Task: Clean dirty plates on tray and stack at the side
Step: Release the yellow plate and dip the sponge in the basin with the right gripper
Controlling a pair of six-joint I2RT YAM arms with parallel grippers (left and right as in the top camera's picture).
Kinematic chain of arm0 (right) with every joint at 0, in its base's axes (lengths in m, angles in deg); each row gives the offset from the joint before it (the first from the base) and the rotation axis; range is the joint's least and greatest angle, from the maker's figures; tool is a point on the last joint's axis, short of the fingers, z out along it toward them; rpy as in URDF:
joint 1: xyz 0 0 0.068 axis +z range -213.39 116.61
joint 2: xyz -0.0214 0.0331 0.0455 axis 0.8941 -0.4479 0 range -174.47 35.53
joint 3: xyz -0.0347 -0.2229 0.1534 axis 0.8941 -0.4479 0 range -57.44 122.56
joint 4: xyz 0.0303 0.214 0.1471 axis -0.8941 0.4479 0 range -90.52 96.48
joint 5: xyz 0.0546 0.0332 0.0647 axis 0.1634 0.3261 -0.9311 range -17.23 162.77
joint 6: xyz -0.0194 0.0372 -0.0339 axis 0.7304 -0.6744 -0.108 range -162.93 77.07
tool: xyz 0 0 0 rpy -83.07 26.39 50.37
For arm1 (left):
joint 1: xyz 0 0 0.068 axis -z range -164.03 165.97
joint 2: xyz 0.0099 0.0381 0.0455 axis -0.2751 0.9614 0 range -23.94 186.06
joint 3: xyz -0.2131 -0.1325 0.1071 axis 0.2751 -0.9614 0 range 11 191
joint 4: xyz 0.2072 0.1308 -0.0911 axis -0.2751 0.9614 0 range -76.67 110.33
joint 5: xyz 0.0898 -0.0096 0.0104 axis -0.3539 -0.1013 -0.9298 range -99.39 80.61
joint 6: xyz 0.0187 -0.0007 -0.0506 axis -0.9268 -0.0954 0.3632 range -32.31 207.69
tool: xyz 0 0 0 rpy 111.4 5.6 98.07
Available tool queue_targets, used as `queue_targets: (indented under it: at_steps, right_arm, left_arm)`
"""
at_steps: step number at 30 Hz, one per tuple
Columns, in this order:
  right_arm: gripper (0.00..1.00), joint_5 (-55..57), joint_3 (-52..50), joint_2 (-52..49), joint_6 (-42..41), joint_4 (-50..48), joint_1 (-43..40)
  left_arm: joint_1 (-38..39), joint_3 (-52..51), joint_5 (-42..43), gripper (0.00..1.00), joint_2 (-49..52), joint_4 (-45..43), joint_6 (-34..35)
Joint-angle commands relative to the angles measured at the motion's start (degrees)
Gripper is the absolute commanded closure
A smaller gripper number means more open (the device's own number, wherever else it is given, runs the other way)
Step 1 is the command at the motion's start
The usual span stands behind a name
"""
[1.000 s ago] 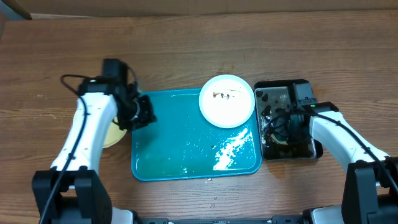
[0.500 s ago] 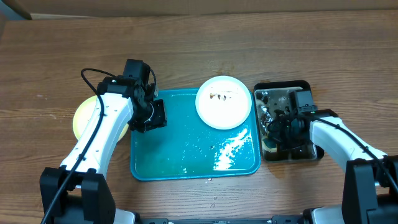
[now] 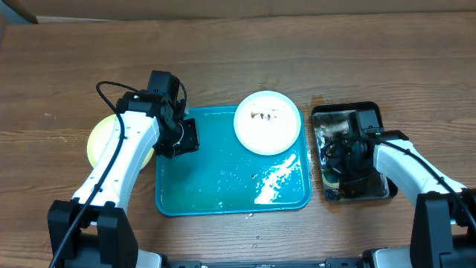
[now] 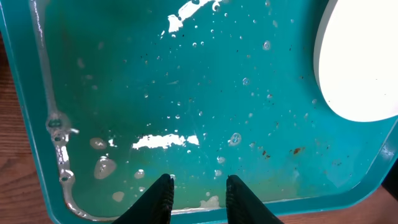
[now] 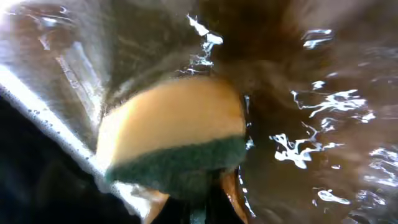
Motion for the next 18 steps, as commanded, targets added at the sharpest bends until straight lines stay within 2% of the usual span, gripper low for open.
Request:
queue_targets:
  at_steps: [1, 2, 4, 6, 7, 10, 11, 15, 16, 17, 18]
  right_arm:
    - [0.96, -13.18, -2.16, -2.82, 16.57, -4.68, 0.35]
    - [0.96, -10.27, -2.12, -2.82, 14.51, -4.33, 0.35]
    - [0.96, 5.64, -2.14, -2.82, -0.24, -0.28, 0.07]
    - [0.96, 14.03, -2.14, -2.82, -12.68, 3.48, -0.33]
    - [0.96, 12.46, -2.14, -2.82, -12.37, 3.17, -0.37]
    - [0.96, -7.74, -2.14, -2.82, 11.23, -4.2, 0.09]
    - [0.96, -7.82, -2.08, -2.82, 12.39, -4.11, 0.2]
    - [0.96, 10.43, -2.08, -2.82, -8.81, 2.45, -0.02]
    - [0.96, 10.19, -2.1, -2.82, -9.79, 2.45, -0.02]
    - [0.96, 6.25, -2.1, -2.82, -5.25, 0.66, 0.09]
    - [0.96, -0.02, -2.08, -2.82, 2.91, -1.86, 0.33]
  left_arm:
    - [0.13, 1.27, -0.52, 0.7, -1.44, -0.02, -0.85]
    - [0.13, 1.27, -0.52, 0.7, -1.44, -0.04, -0.85]
    - [0.13, 1.27, -0.5, 0.7, -1.44, 0.09, -0.85]
    - [0.13, 1.27, -0.5, 0.7, -1.44, 0.24, -0.85]
    - [0.13, 1.27, -0.5, 0.7, -1.44, 0.26, -0.85]
    - [0.13, 1.27, -0.52, 0.7, -1.44, 0.17, -0.87]
    - [0.13, 1.27, -0.52, 0.7, -1.44, 0.04, -0.85]
    - [0.13, 1.27, -0.5, 0.7, -1.44, 0.22, -0.85]
    - [0.13, 1.27, -0.5, 0.7, -1.44, 0.31, -0.85]
    - [0.13, 1.27, -0.52, 0.7, -1.44, 0.33, -0.85]
    - [0.13, 1.27, -0.52, 0.7, -1.44, 0.33, -0.85]
